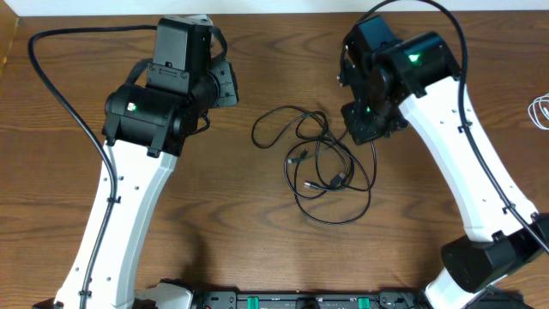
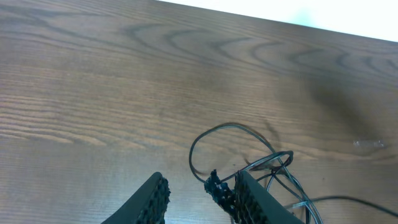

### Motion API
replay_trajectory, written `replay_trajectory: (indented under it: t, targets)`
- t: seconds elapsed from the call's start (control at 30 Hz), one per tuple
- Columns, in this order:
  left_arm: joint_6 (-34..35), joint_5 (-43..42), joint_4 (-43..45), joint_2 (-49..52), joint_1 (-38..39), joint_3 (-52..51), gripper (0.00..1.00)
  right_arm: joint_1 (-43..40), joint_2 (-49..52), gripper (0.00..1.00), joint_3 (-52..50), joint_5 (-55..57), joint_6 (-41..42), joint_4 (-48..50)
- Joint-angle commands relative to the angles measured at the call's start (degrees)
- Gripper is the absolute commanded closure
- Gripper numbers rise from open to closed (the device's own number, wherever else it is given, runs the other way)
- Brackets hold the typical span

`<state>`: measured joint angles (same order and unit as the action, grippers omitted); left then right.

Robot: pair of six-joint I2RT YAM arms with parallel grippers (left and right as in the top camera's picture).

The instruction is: Untangle cables

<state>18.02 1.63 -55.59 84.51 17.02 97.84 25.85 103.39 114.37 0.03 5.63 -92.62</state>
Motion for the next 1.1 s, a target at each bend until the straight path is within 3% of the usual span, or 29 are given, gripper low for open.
replay_trajectory:
  t: [0.0, 0.23, 0.4, 0.57, 1.07]
  targets:
    - [0.1, -0.2, -0.3, 0.8, -0.2, -0.1, 0.64, -3.1, -6.5, 0.99, 2.7, 0.9, 3.9, 2.7]
    - [-0.3, -5.8, -0.3, 1.4, -0.2, -0.1, 0.64, -14.6, -14.4, 0.99, 3.3, 0.5, 11.7, 5.8]
    - [-3.2, -13.6, 0.1, 4.1, -0.2, -0.1, 0.65, -27.4, -17.8, 0.99, 3.3, -5.7, 11.5, 5.8]
    - [-6.9, -20.9, 2.0, 7.2, 0.8, -0.1, 0.64, -34.4, -17.0, 0.99, 3.3, -11.2, 8.9, 5.2]
    - [-8.6, -22.2, 8.5, 14.5, 9.5, -0.1, 0.63, -35.9, -13.1, 0.99, 3.3, -14.1, 6.9, 4.6]
